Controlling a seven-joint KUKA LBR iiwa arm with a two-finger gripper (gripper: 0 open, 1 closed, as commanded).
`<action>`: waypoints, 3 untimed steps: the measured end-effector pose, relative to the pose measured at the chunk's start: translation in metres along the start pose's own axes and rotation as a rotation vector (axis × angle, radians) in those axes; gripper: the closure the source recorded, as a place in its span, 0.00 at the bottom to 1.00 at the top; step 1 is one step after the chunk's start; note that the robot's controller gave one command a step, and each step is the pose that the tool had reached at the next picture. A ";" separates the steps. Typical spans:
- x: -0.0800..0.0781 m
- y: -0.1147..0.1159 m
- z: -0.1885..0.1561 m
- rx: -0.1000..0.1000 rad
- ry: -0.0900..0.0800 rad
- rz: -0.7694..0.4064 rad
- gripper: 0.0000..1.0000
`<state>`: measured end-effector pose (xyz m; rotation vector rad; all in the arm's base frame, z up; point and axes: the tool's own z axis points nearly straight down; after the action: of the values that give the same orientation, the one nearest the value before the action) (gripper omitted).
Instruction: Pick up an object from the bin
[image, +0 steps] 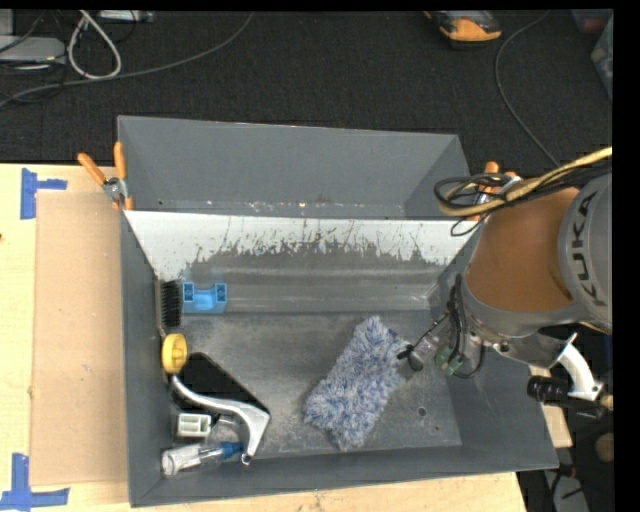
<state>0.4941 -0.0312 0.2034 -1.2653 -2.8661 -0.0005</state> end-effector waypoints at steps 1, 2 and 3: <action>0.000 0.000 0.000 0.000 0.000 -0.001 1.00; 0.045 0.013 0.037 0.005 0.007 -0.003 1.00; 0.048 0.016 0.042 0.001 -0.003 0.022 0.00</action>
Offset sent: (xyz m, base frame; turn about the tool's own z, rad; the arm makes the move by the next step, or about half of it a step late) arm -0.0193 0.0397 -0.0337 0.0021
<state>0.4730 0.0151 0.1615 -1.2979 -2.8539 0.0022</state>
